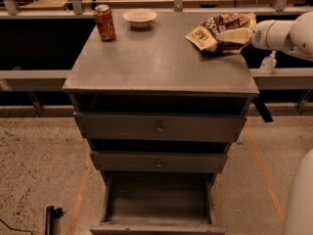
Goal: Place brown chip bag into bottom drawer
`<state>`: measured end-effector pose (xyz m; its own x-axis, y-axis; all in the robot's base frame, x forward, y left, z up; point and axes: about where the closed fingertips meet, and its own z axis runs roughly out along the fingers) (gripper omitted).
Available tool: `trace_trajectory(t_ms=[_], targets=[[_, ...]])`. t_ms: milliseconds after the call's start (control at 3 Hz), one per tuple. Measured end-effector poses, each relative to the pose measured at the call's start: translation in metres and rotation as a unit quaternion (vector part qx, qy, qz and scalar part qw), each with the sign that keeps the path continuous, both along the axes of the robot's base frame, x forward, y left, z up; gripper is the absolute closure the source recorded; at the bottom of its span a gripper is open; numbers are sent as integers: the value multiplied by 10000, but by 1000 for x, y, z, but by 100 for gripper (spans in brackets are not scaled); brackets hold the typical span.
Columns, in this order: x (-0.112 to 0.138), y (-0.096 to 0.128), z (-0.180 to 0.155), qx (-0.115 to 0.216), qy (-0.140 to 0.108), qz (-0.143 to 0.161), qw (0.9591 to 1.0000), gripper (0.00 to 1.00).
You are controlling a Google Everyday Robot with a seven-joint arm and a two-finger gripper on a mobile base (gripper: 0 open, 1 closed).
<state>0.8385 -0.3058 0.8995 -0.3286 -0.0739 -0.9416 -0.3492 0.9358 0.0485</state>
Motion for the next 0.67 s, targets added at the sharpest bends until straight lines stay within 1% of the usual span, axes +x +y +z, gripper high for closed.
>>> trace_trajectory(t_ms=[333,667], targets=[[8,16,-25,92,224,364,9990,49],[10,28,-37,92,298,594,9977,72]])
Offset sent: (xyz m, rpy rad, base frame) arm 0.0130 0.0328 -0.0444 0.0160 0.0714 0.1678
